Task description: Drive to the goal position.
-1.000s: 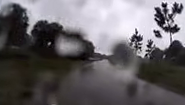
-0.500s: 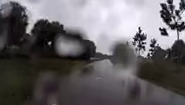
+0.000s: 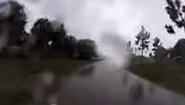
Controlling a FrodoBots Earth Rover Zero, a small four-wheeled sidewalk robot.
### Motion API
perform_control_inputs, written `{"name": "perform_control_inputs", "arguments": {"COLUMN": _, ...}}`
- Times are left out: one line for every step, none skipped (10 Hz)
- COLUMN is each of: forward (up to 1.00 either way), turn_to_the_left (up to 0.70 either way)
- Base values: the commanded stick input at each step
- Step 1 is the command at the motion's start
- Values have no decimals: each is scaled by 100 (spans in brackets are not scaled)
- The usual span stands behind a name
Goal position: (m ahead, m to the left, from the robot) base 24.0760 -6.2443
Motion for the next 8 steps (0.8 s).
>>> {"name": "perform_control_inputs", "arguments": {"forward": 85, "turn_to_the_left": 0}}
{"name": "perform_control_inputs", "arguments": {"forward": 85, "turn_to_the_left": 0}}
{"name": "perform_control_inputs", "arguments": {"forward": 85, "turn_to_the_left": 0}}
{"name": "perform_control_inputs", "arguments": {"forward": 85, "turn_to_the_left": 0}}
{"name": "perform_control_inputs", "arguments": {"forward": 85, "turn_to_the_left": 0}}
{"name": "perform_control_inputs", "arguments": {"forward": 85, "turn_to_the_left": 0}}
{"name": "perform_control_inputs", "arguments": {"forward": 85, "turn_to_the_left": 0}}
{"name": "perform_control_inputs", "arguments": {"forward": 85, "turn_to_the_left": 0}}
